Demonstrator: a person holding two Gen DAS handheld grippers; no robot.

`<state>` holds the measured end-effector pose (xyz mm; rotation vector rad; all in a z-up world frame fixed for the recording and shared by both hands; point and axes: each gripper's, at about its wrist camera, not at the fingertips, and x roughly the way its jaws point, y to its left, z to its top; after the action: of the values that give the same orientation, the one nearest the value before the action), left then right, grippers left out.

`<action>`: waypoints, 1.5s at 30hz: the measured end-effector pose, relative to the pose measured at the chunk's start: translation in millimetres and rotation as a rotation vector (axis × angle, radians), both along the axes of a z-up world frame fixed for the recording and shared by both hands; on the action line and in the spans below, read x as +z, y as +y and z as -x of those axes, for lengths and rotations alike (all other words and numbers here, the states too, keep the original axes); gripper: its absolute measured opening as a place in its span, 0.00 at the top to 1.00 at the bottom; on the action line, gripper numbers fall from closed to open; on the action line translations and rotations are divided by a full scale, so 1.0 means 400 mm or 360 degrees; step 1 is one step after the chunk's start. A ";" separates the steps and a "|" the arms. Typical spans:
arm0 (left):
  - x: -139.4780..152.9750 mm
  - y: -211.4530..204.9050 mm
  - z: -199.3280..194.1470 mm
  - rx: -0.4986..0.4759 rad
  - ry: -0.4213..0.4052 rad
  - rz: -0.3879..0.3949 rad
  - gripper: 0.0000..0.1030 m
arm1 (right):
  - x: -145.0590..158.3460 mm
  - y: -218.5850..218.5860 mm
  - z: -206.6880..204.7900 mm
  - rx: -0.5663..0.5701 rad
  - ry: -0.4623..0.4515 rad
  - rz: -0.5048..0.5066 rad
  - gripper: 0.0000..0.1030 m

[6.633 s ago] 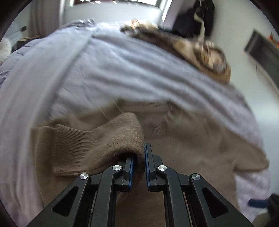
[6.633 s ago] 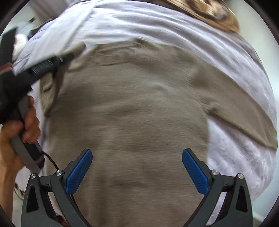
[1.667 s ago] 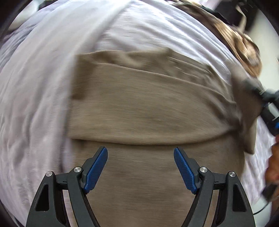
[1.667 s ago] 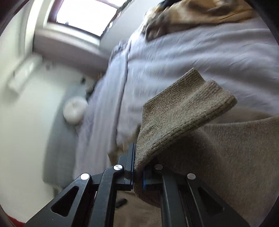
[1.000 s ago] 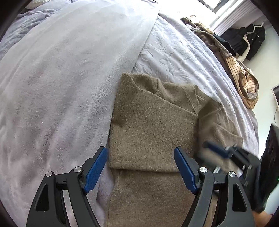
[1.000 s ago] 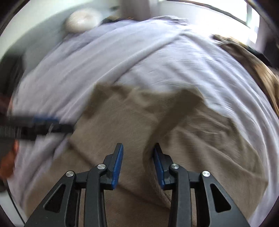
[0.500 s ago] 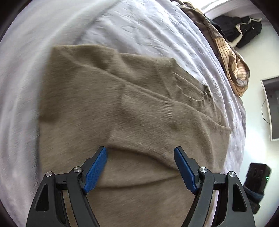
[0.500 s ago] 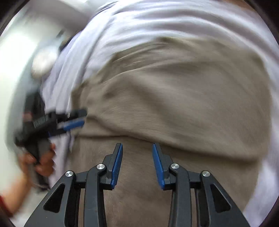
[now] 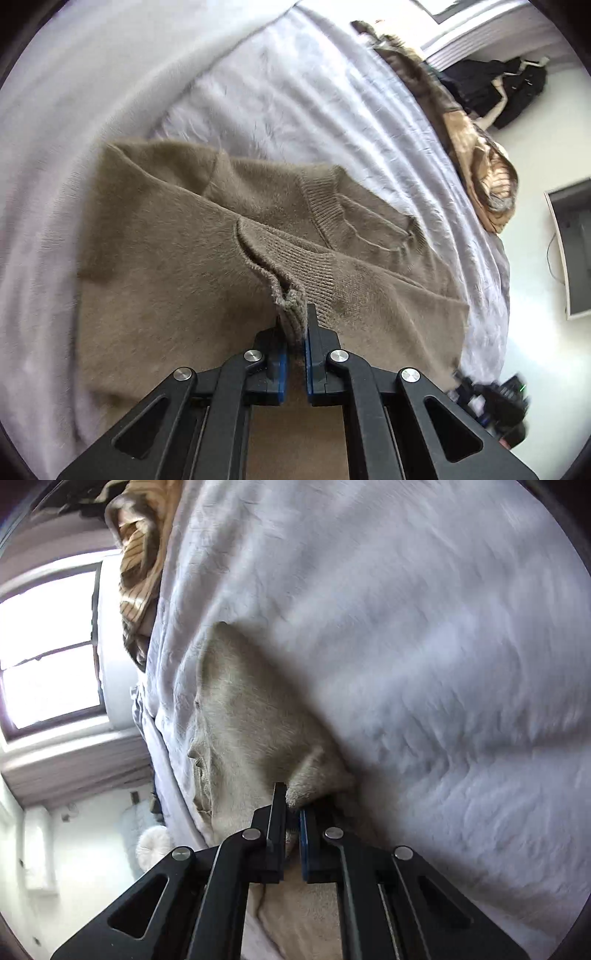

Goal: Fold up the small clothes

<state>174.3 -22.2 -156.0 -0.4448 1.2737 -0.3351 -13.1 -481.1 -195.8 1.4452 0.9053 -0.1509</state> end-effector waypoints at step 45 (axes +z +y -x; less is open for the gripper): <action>-0.045 0.038 0.141 -0.0159 0.0014 -0.0777 0.34 | 0.072 -0.006 -0.059 0.0842 0.0249 0.0707 0.77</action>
<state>118.0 -6.9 -174.0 0.0327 1.3369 -0.0968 10.6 -483.6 -166.8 0.7607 1.2625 -0.0622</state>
